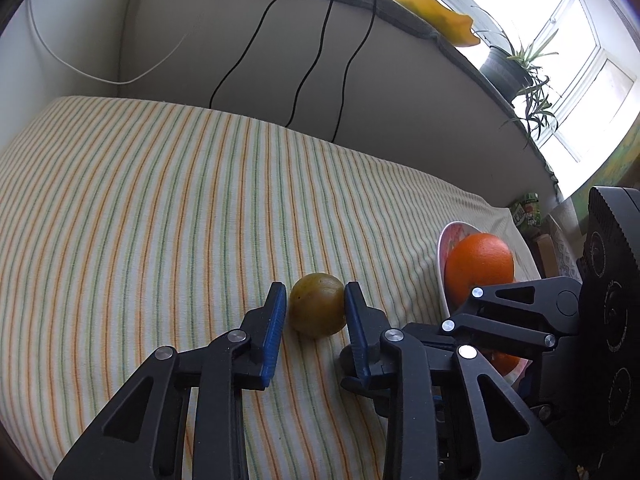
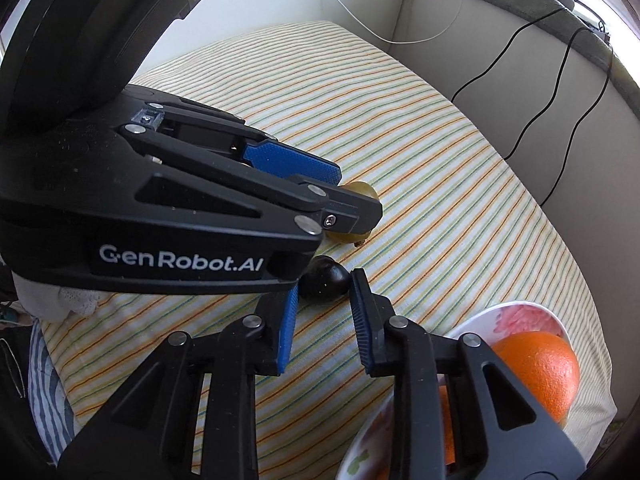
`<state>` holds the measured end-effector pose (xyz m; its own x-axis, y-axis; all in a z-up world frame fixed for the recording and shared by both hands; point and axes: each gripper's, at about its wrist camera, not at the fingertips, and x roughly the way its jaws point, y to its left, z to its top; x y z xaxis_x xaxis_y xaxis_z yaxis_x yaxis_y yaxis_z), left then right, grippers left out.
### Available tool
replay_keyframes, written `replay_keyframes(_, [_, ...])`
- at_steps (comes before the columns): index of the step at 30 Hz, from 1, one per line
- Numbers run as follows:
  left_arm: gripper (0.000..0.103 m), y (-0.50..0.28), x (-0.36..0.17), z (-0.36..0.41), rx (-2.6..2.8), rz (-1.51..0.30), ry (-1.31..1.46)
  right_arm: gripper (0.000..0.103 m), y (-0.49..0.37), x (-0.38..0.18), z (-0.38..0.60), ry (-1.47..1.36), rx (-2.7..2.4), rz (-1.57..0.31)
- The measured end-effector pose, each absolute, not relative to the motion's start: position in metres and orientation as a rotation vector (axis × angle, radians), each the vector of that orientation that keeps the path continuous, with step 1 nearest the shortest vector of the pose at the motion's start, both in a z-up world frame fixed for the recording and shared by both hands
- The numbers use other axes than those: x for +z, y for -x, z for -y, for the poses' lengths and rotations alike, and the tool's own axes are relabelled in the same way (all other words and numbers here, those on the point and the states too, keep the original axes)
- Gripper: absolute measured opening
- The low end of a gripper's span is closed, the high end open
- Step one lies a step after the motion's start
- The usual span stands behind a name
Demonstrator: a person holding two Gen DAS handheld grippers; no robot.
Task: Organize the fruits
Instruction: 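Close the left tool on the greenish kiwi while the right tool closes on the plum, then lift the kiwi with the left tool while the right tool carries the plum over the plate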
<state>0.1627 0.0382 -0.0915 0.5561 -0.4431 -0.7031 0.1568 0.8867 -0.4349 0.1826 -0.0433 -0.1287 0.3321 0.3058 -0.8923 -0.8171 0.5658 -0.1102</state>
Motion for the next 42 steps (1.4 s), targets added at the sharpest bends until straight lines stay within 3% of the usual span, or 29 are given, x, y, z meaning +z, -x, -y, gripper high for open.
replay_keyframes(22, [0.018,-0.16,-0.086,-0.032,-0.34,-0.898,0.325,0.026,-0.169,-0.115,0.068,0.556,0.794,-0.938])
replay_keyframes(24, [0.021,-0.159,-0.086,-0.029,-0.334,-0.899,0.312,0.026,-0.165,-0.112,0.072,0.552,0.795,-0.934])
replay_keyframes(26, [0.033,-0.159,-0.086,-0.026,-0.34,-0.908,0.302,0.026,-0.162,-0.109,0.075,0.55,0.799,-0.928])
replay_keyframes(27, [0.035,-0.159,-0.086,-0.024,-0.343,-0.911,0.297,0.026,-0.159,-0.109,0.075,0.548,0.798,-0.924])
replay_keyframes(42, [0.028,-0.159,-0.092,-0.019,-0.303,-0.908,0.272,0.026,-0.137,-0.072,0.116,0.451,0.775,-0.864])
